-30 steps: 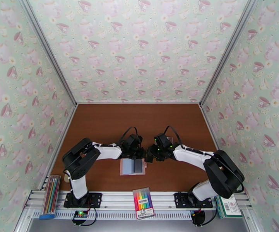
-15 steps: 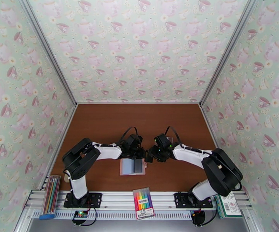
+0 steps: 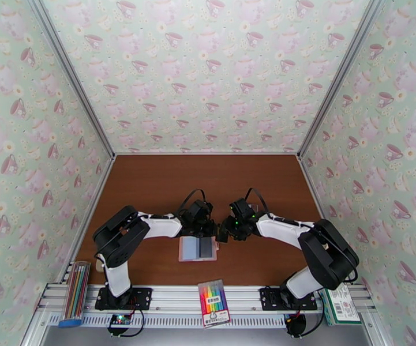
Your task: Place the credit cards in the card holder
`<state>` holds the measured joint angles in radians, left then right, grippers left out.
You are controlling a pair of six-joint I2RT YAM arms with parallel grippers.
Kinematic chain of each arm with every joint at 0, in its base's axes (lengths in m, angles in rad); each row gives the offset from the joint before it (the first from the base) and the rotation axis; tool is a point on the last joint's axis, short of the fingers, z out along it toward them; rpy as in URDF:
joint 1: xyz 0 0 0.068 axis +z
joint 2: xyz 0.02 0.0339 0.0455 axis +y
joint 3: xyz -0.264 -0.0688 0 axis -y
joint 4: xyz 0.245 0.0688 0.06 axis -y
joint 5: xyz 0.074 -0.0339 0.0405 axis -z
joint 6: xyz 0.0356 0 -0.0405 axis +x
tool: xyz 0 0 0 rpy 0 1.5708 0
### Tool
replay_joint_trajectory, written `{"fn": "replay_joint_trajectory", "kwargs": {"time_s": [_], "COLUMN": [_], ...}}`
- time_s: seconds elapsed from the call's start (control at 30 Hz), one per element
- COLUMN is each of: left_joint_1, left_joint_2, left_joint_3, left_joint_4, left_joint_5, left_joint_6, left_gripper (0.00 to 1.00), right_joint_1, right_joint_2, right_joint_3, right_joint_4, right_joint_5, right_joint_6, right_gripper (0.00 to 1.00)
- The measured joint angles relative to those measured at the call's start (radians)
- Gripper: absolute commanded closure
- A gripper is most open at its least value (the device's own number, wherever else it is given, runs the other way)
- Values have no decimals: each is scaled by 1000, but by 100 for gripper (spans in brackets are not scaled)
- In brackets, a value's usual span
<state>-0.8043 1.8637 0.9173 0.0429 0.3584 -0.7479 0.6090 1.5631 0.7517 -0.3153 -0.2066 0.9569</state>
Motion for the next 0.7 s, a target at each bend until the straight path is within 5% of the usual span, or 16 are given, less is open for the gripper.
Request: {"fn": "replay_joint_trajectory", "kwargs": {"time_s": [0.7], "left_joint_1": [0], "left_joint_2": [0], "left_joint_3": [0], "left_joint_4": [0], "left_joint_5": [0], "left_joint_6": [0], "left_gripper": [86], "right_joint_1": [0], "right_joint_2": [0], "right_joint_3": [2], "right_joint_4": [10], "right_joint_5": [-10], "right_joint_6": [0], "right_gripper": [58]}}
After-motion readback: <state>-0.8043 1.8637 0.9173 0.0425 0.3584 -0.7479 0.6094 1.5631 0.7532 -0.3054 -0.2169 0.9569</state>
